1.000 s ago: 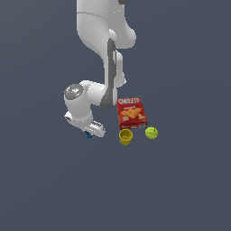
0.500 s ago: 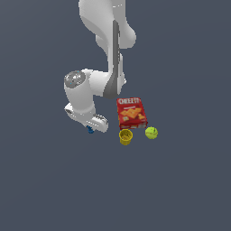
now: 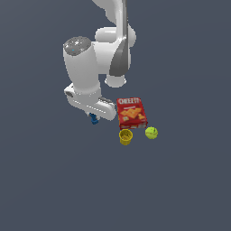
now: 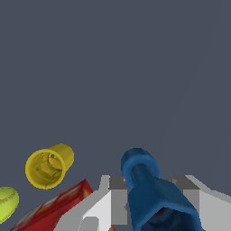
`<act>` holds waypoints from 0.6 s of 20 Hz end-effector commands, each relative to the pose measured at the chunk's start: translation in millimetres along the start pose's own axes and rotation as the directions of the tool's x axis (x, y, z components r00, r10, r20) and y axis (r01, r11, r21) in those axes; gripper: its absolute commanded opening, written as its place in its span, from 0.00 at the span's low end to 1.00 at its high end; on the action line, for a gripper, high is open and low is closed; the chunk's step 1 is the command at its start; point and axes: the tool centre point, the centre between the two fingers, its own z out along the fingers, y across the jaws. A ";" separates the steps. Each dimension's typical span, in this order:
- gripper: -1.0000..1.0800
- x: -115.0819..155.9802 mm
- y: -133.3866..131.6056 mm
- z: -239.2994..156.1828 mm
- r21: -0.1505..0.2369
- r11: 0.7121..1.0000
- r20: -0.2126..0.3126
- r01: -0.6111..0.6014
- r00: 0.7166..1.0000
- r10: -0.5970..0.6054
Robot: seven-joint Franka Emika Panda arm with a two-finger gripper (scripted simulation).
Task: Pick up a designated object from a clutter of objects.
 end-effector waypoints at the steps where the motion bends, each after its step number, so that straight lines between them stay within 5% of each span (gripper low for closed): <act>1: 0.00 -3.0 -8.5 -26.9 -0.001 1.000 0.000 -0.001 1.000 0.001; 12: 0.00 -12.0 -46.9 -138.0 -0.001 1.000 0.000 0.000 1.000 0.000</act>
